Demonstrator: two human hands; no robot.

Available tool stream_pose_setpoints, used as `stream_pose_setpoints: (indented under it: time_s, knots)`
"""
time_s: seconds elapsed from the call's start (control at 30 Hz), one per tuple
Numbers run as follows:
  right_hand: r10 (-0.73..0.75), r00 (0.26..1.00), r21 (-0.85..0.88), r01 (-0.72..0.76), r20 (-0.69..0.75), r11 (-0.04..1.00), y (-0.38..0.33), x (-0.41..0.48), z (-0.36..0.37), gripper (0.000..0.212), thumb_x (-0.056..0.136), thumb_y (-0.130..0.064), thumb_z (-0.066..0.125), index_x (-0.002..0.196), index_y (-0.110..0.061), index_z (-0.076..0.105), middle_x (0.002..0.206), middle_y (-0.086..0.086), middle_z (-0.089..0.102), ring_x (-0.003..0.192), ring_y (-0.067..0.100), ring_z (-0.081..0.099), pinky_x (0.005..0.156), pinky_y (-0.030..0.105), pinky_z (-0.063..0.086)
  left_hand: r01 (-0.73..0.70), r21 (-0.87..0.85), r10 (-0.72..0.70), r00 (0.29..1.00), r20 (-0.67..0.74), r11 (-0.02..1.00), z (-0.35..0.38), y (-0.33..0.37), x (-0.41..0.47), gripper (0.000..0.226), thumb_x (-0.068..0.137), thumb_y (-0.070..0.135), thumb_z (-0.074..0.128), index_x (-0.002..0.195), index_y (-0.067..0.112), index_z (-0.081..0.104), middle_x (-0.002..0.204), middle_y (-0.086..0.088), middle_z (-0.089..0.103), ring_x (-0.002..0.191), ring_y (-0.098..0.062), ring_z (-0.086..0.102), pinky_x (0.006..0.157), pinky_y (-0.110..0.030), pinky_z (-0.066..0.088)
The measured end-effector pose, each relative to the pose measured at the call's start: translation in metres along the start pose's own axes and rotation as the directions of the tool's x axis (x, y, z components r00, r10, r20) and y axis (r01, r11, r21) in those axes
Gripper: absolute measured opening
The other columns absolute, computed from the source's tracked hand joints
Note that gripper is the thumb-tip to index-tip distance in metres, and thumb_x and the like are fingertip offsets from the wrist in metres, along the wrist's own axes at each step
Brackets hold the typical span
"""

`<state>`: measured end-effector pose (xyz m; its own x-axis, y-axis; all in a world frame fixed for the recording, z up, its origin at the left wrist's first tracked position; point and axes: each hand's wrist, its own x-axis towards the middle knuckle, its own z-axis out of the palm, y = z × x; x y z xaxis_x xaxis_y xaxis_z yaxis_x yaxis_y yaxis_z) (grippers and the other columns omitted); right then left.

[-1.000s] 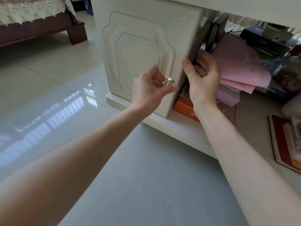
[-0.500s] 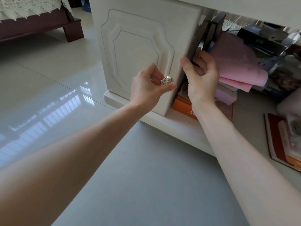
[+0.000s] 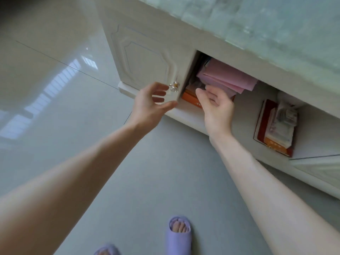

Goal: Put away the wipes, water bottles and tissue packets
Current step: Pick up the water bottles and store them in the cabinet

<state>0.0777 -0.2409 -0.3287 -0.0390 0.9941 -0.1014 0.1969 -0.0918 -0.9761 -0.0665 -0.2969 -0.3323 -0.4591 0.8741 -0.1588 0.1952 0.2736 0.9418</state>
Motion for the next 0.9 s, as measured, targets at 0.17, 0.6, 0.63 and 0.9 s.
stream_pose_setpoints:
  time_s: [0.17,0.6,0.63,0.9]
  knots:
    - [0.123,0.991,0.000,-0.123,0.053,0.992,-0.077,-0.065,-0.038,0.029,0.088,-0.017,0.070,0.114,-0.009,0.061,0.103,0.002,0.067,0.095,0.005,0.064,0.086,0.015,0.048,0.107,-0.081,-0.107,0.994,0.003,0.991,-0.028,0.079,-0.062,0.029,0.078,0.016,0.079,0.100,0.022,0.062,0.094,-0.003,0.070,0.089,-0.008,0.067,0.079,-0.021,0.052]
    - [0.242,0.959,0.117,-0.226,-0.147,0.967,-0.311,-0.196,-0.174,0.024,0.089,-0.012,0.067,0.111,-0.015,0.059,0.104,0.004,0.066,0.093,0.005,0.063,0.089,0.019,0.046,0.186,-0.110,-0.155,0.958,0.239,0.976,-0.071,0.329,-0.211,0.035,0.078,0.014,0.078,0.108,0.022,0.062,0.098,0.002,0.068,0.103,-0.017,0.065,0.096,-0.040,0.051]
    - [0.241,0.957,0.126,-0.222,-0.165,0.967,-0.328,-0.207,-0.185,0.024,0.089,-0.012,0.067,0.112,-0.015,0.058,0.106,0.005,0.066,0.094,0.004,0.063,0.089,0.020,0.047,0.173,-0.099,-0.141,0.952,0.271,0.980,-0.072,0.349,-0.223,0.036,0.078,0.014,0.078,0.108,0.024,0.061,0.099,0.003,0.068,0.103,-0.017,0.065,0.097,-0.042,0.051]
    - [0.180,0.905,0.197,-0.110,-0.385,0.974,-0.416,-0.284,-0.291,0.037,0.090,-0.009,0.065,0.124,-0.012,0.055,0.119,0.006,0.062,0.106,0.012,0.061,0.085,0.014,0.047,0.040,-0.022,-0.023,0.854,0.520,0.999,-0.035,0.463,-0.310,0.045,0.077,0.021,0.079,0.115,0.032,0.058,0.109,0.014,0.065,0.106,-0.002,0.062,0.098,-0.036,0.049]
